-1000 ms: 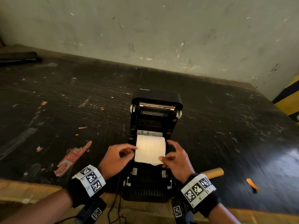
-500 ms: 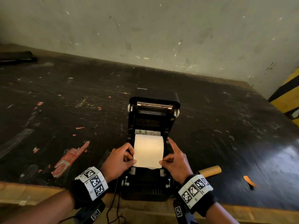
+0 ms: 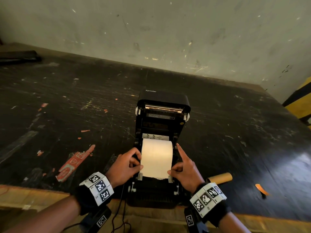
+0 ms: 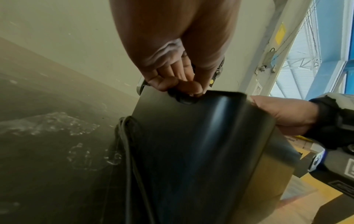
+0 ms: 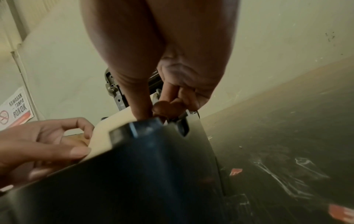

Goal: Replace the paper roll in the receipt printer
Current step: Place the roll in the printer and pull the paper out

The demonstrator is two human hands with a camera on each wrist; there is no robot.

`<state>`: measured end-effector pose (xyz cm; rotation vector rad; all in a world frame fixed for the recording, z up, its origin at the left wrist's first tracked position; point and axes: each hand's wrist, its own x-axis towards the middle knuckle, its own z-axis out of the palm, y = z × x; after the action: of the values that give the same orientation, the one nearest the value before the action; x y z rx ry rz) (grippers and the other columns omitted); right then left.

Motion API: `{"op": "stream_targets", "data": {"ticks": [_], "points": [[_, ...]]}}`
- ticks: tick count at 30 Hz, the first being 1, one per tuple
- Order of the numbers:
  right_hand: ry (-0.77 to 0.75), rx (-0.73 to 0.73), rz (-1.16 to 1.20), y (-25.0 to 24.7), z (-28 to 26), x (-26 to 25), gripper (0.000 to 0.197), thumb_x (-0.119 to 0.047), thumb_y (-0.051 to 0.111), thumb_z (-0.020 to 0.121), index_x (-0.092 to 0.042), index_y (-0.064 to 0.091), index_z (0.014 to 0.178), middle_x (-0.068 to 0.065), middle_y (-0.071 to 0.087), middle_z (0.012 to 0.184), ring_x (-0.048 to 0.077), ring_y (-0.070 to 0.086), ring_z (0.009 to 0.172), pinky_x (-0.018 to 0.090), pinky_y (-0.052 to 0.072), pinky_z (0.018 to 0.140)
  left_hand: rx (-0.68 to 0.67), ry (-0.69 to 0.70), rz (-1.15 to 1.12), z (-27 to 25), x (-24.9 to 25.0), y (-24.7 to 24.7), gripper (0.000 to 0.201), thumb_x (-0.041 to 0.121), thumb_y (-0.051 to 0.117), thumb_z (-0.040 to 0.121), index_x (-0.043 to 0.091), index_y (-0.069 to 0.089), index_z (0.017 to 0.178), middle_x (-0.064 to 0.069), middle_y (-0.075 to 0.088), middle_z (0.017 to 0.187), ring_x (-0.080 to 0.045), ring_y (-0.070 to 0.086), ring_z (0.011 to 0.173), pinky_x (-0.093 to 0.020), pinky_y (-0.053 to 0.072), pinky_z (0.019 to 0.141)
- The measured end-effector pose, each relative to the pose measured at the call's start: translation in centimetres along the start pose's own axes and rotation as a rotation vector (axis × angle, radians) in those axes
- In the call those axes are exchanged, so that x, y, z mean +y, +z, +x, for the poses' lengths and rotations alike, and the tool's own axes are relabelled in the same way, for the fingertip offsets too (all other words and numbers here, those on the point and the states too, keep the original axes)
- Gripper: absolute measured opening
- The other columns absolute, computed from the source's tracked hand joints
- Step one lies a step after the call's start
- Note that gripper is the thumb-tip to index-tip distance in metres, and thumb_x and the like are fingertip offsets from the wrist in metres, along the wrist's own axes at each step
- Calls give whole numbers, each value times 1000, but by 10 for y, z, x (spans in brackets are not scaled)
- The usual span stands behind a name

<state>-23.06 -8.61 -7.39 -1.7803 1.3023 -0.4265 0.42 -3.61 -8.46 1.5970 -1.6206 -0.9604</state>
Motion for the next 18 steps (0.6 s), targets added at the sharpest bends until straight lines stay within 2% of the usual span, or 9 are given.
{"op": "stream_targets", "data": {"ticks": [2,5,8,11,13,18], "points": [[7,-9,5,1,0,1,102,-10,69,80,-33,-7,144,-2,72,84,-2,66,81,9,47,67,-20,35,30,-2,-2,0,20,20,66,82,27,51,91,1,72,82,-19,67,71,-33,57,67],[-1,17,-3,2,-2,3,104,-10,69,80,-33,-10,143,-4,72,84,-5,65,82,4,45,65,-67,52,49,-3,-5,-2,22,21,66,82,31,52,94,1,72,83,-18,67,74,-36,56,74],[0,20,4,3,-2,4,104,-10,69,80,-33,-11,143,-4,72,84,-3,65,83,6,45,67,-92,58,58,-1,-4,-3,24,20,66,82,34,52,96,1,72,84,-18,67,74,-33,57,72],[4,-14,-12,0,0,3,104,-11,69,80,-34,-11,143,-5,71,83,-1,66,83,11,47,73,-54,66,17,1,-2,-4,24,17,66,83,33,51,94,-1,71,84,-21,67,70,-28,57,60],[-4,-16,-13,-1,1,3,105,-10,70,79,-34,-9,144,-4,71,82,-1,66,83,11,48,72,-41,78,11,2,-3,-3,24,15,66,83,31,51,92,-3,71,81,-23,66,67,-27,56,56],[-29,46,36,-1,-1,1,104,-8,70,79,-34,-7,143,-1,73,84,-1,66,84,9,47,71,-123,99,87,5,-6,-1,23,16,65,83,32,51,92,0,71,80,-18,66,70,-31,56,69]]}}
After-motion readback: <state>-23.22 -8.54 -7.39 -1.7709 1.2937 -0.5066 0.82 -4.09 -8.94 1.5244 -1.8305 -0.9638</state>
